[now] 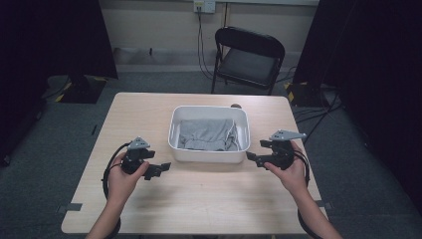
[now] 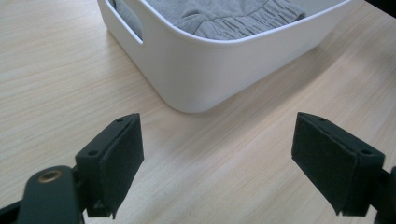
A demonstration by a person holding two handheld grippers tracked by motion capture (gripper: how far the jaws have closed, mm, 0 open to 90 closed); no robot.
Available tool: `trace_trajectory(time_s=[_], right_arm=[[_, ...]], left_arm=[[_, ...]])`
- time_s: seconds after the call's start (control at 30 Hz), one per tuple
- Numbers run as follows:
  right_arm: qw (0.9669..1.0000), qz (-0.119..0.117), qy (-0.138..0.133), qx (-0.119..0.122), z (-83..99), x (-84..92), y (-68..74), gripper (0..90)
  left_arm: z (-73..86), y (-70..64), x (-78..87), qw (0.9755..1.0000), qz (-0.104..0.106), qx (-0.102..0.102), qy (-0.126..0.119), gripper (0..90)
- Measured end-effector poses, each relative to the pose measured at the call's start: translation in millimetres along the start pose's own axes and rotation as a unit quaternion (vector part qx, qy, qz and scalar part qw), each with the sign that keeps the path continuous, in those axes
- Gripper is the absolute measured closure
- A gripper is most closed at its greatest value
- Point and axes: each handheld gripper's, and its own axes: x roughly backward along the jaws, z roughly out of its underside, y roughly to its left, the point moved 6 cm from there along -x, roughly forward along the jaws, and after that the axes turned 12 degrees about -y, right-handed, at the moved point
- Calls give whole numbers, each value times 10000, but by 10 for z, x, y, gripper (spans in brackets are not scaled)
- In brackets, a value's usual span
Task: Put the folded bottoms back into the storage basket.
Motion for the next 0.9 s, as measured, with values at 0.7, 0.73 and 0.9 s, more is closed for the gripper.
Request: trace_trajectory(time_s=[0.7, 0.73, 0.9], right_arm=[[9999, 39, -18, -113, 183, 133, -54, 215], [9999, 38, -27, -125, 191, 134, -53, 215], [9999, 23, 2, -150, 248, 145, -55, 216]], left_arm=[[152, 35, 105, 10000, 23, 27, 21, 165], [158, 34, 104, 10000, 15, 28, 17, 166], [178, 38, 115, 10000, 34, 33, 9, 165]])
